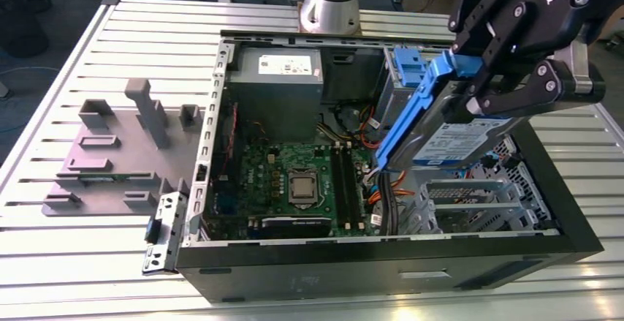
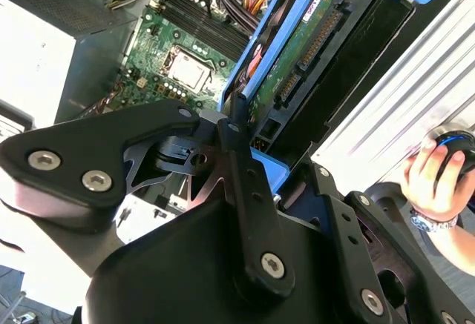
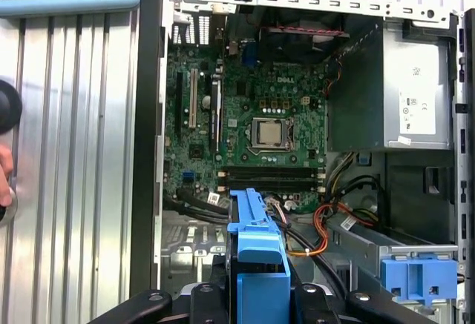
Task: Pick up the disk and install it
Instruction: 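Insert the disk into the insertion slot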
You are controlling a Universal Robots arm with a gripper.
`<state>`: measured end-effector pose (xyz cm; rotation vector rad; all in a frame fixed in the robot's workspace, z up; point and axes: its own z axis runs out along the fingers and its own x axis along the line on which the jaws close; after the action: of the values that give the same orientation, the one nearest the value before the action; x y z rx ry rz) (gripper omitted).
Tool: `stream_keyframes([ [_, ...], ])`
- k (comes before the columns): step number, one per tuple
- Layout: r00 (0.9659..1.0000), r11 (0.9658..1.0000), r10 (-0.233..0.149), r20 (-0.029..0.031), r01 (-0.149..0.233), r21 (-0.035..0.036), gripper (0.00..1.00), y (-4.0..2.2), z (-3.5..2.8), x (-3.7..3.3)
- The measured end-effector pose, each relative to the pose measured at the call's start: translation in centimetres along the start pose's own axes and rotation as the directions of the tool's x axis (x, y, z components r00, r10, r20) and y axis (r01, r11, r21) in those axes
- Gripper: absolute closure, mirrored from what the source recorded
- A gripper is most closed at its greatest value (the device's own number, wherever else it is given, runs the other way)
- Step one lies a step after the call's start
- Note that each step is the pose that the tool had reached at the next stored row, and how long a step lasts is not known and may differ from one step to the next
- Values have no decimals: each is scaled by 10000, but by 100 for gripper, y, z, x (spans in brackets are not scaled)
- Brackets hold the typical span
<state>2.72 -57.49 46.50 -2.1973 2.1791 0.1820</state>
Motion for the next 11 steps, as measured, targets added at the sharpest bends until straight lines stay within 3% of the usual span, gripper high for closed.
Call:
stream_keyframes([
  [11,10000,10000,0,1,0,0,63,-68,4,1],
])
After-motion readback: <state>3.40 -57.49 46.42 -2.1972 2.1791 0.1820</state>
